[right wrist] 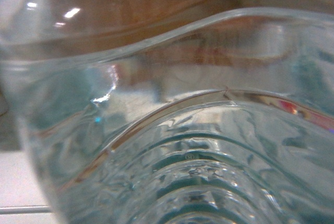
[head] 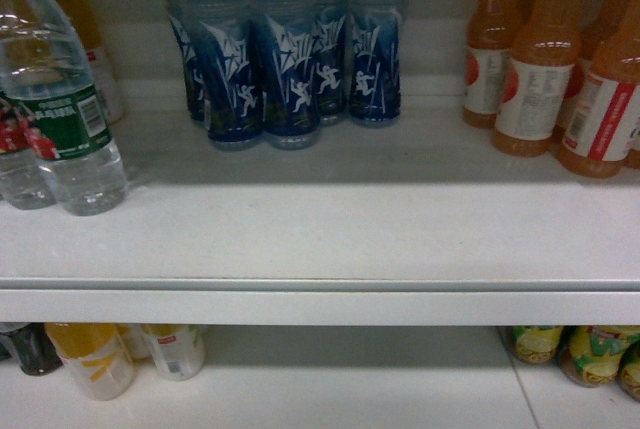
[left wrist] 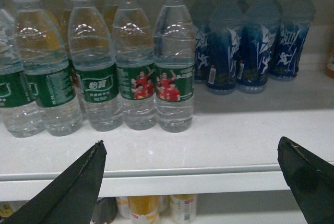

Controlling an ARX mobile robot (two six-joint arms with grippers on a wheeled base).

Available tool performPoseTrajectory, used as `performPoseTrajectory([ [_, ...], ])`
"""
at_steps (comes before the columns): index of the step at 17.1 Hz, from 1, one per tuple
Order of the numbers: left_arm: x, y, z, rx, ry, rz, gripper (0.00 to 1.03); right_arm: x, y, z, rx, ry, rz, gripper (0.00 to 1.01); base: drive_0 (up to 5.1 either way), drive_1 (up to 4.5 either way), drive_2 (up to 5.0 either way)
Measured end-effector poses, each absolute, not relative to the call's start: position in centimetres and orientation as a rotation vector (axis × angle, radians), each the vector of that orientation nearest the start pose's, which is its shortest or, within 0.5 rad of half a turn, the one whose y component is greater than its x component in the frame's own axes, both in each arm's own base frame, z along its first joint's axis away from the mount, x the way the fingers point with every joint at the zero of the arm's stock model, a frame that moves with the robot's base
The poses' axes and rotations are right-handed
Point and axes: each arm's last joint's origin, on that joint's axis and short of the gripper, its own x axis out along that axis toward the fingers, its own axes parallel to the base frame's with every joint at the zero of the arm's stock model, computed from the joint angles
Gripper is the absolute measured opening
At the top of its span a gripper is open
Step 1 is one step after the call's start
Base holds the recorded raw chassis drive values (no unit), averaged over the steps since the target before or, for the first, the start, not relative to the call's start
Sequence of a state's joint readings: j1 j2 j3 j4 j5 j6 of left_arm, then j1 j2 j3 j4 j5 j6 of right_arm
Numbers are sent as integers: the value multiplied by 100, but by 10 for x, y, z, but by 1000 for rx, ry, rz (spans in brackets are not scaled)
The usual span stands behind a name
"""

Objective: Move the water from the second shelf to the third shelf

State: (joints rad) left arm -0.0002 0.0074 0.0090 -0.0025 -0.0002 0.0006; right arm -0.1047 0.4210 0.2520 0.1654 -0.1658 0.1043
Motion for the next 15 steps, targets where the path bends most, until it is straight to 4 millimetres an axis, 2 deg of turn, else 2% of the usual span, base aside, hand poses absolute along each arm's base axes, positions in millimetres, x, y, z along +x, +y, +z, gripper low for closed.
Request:
performPoseTrajectory([
  [15, 98, 0, 166, 1, 2, 0, 98, 127, -9, 228, 106, 14, 56, 41, -487, 249, 249],
])
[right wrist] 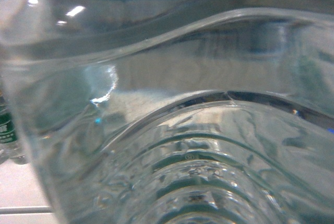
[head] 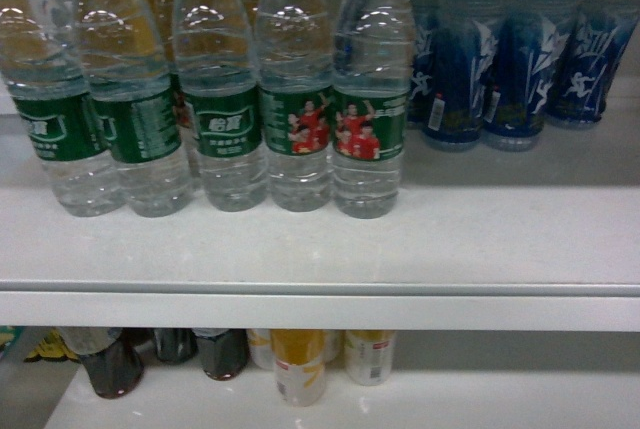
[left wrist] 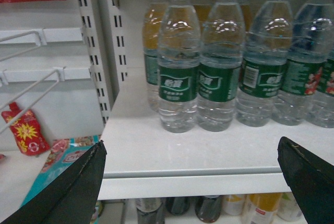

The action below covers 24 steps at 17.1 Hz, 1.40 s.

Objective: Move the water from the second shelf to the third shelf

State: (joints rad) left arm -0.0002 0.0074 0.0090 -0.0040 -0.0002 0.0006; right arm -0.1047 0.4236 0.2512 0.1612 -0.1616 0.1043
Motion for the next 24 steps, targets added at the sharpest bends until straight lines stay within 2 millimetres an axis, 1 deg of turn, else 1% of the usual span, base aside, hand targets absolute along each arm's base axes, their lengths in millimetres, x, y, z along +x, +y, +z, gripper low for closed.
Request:
performPoseTrajectory([
  [14, 98, 0, 166, 0, 1, 3, 98, 127, -9, 227, 106, 19, 59, 41, -489, 247, 247],
  [16, 98, 0, 166, 1, -2, 2, 98, 127, -7, 228, 107, 14, 84, 41, 0, 0, 0],
  [18, 98, 0, 165, 1, 4, 3, 98, 127, -8, 228, 107, 19, 60, 41, 0, 0, 0],
  [24, 98, 0, 166, 1, 2, 0, 98, 127, -8, 228, 107, 18, 62, 41, 0, 0, 0],
])
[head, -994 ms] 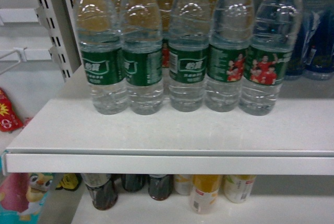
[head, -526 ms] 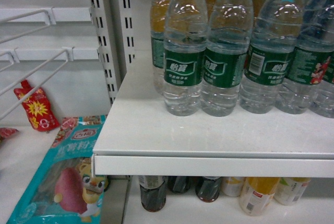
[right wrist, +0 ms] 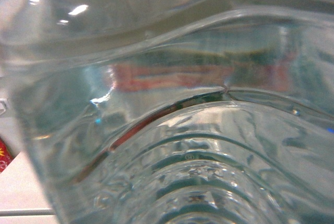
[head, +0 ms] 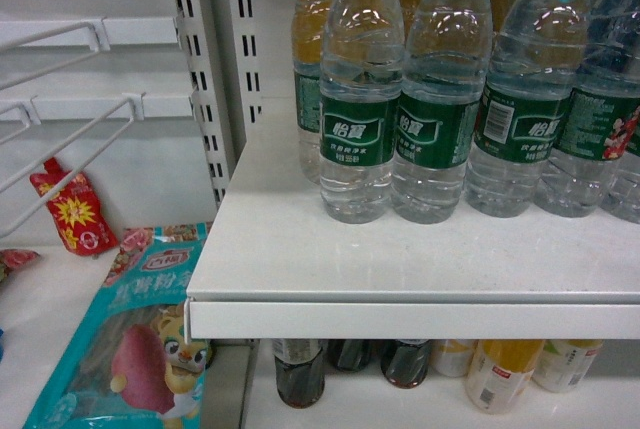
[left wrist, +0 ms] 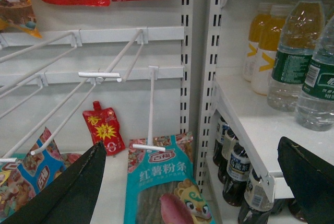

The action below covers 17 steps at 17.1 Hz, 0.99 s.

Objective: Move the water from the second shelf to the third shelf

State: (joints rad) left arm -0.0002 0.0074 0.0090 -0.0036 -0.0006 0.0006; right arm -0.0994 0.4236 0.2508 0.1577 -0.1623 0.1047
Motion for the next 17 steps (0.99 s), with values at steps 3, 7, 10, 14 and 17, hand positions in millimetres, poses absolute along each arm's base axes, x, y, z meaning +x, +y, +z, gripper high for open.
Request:
performPoseTrajectory([
  [3, 98, 0, 166, 1, 2, 0, 98, 127, -8, 228, 107, 18, 62, 41, 0, 0, 0],
  [7, 98, 0, 166, 1, 2, 0, 98, 127, -8, 227, 108, 23, 56, 41, 0, 0, 0],
  [10, 98, 0, 166, 1, 2, 0, 98, 128, -7, 227, 116, 40, 1, 41, 0, 0, 0],
  [14, 98, 0, 166, 1, 2, 0, 98, 136, 3, 246, 148, 15, 39, 41, 0, 0, 0],
  [17, 98, 0, 166, 1, 2, 0, 98, 144, 22, 242, 162, 55, 150, 41, 0, 0, 0],
])
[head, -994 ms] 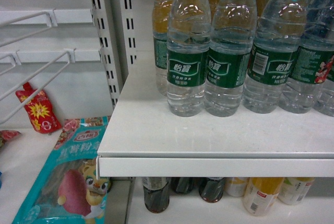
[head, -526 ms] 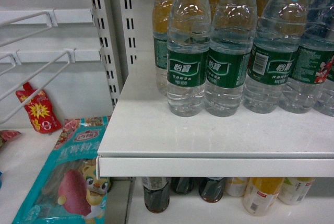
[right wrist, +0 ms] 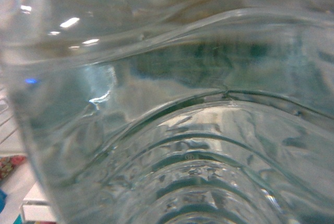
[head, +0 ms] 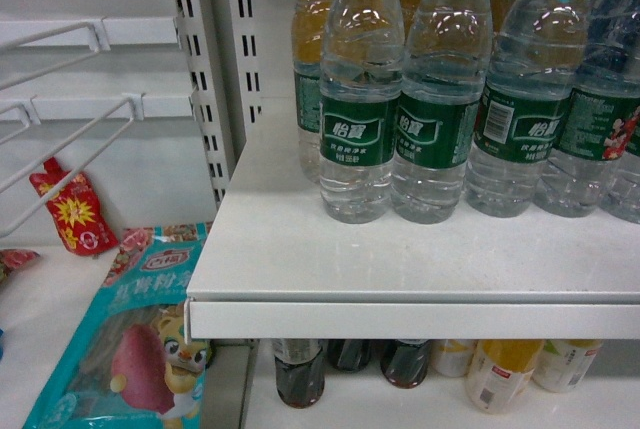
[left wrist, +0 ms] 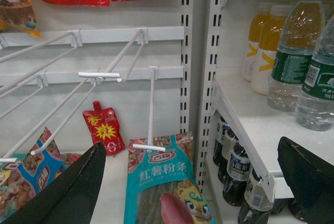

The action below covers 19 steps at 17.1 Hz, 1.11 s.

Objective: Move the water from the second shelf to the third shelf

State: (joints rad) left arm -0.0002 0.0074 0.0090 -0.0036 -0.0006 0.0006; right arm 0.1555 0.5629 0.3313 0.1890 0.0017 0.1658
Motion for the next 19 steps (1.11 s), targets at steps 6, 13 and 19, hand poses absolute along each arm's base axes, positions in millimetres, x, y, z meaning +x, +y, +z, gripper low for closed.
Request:
performPoseTrajectory([
  [6, 98, 0, 166, 1, 2, 0, 98, 169, 48, 201, 156, 169, 191, 41, 0, 0, 0],
  [13, 98, 0, 166, 1, 2, 0, 98, 226, 76, 174, 91, 191, 186, 41, 0, 0, 0],
  [19, 98, 0, 166, 1, 2, 0, 98, 269, 86, 170, 60, 220, 163, 41, 0, 0, 0],
])
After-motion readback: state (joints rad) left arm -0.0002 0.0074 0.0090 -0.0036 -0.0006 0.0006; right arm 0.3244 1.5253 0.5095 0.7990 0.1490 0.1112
